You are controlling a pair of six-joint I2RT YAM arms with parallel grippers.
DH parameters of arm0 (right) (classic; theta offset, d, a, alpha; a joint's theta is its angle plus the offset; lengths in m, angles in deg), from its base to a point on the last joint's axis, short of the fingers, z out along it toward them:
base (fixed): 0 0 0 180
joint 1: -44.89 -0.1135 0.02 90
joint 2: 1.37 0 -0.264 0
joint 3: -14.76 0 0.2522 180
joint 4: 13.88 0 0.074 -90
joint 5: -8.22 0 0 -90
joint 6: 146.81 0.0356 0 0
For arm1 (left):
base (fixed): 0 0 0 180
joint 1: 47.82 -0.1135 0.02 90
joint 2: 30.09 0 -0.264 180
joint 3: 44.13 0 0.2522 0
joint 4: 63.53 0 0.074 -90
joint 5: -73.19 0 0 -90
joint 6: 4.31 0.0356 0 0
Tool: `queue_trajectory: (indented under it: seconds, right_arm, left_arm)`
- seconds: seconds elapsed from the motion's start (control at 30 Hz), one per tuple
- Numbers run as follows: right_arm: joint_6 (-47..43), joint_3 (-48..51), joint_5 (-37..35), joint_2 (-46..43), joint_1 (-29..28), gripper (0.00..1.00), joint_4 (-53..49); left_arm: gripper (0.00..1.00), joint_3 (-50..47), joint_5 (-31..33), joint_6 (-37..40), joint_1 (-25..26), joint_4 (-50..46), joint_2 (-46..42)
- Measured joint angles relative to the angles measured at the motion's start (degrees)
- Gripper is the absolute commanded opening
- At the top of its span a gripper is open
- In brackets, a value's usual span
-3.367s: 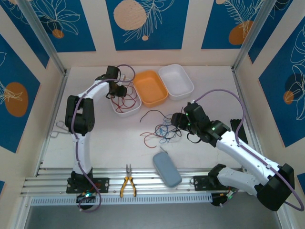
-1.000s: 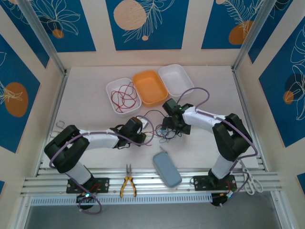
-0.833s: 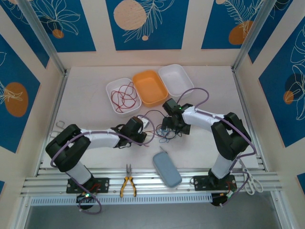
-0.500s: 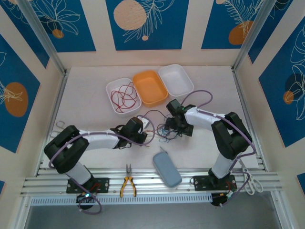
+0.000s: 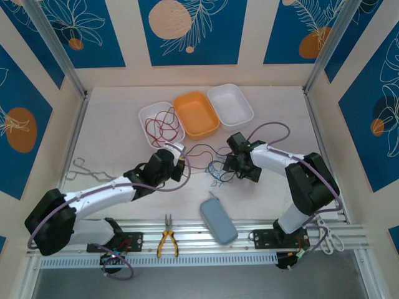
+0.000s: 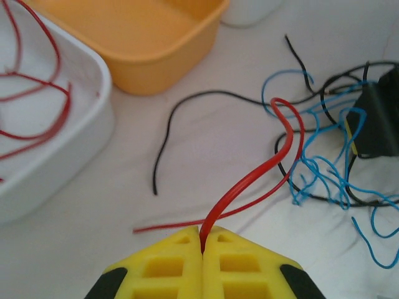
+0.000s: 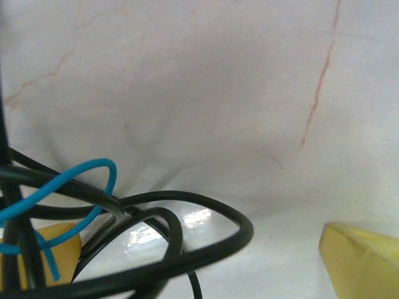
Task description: Untangle the cables
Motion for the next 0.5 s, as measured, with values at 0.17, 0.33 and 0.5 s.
queue_trajectory:
  seconds: [0.17, 0.33, 0.5]
  right_arm:
    - [0.6, 1.4, 0.1, -1.3, 0.9, 0.99, 1.0]
    - [1.0, 2.3, 0.2, -2.4, 2.1, 0.99, 1.3]
    - [1.4, 3.8, 0.0, -4.1, 3.5, 0.99, 1.0]
  left_arm:
    - [0.0, 0.0, 2.8, 3.3, 0.0, -0.9, -5.9]
    - [0.0, 0.0, 4.8, 6.0, 0.0, -0.9, -10.1]
    - [0.0, 0.2, 5.5, 6.9, -0.1, -1.3, -11.9]
